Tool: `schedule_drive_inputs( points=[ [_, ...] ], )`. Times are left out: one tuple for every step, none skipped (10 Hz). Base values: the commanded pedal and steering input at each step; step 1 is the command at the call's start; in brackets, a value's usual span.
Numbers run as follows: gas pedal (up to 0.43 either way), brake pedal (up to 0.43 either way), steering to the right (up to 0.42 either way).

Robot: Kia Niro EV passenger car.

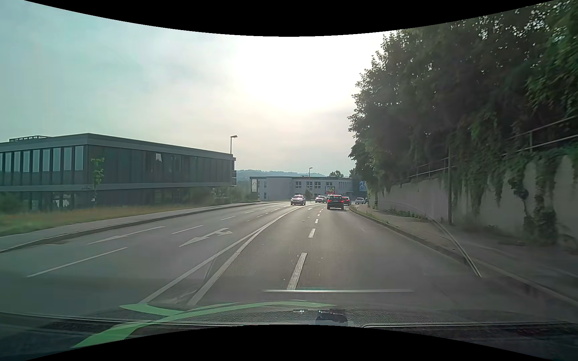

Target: Follow the waypoints while adhering to traffic rules and regulations

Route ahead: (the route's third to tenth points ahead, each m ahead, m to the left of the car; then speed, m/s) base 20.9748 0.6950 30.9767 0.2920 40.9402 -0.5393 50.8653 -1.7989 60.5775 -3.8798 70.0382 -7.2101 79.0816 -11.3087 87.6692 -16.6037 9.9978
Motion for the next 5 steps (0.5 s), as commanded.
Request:
schedule_drive_inputs(
  points=[
    [0.130,0.000,-0.014],
    [0.118,0.000,-0.012],
    [0.118,0.000,-0.010],
    [0.118,0.000,-0.009],
    [0.118,0.000,-0.008]
  ],
)
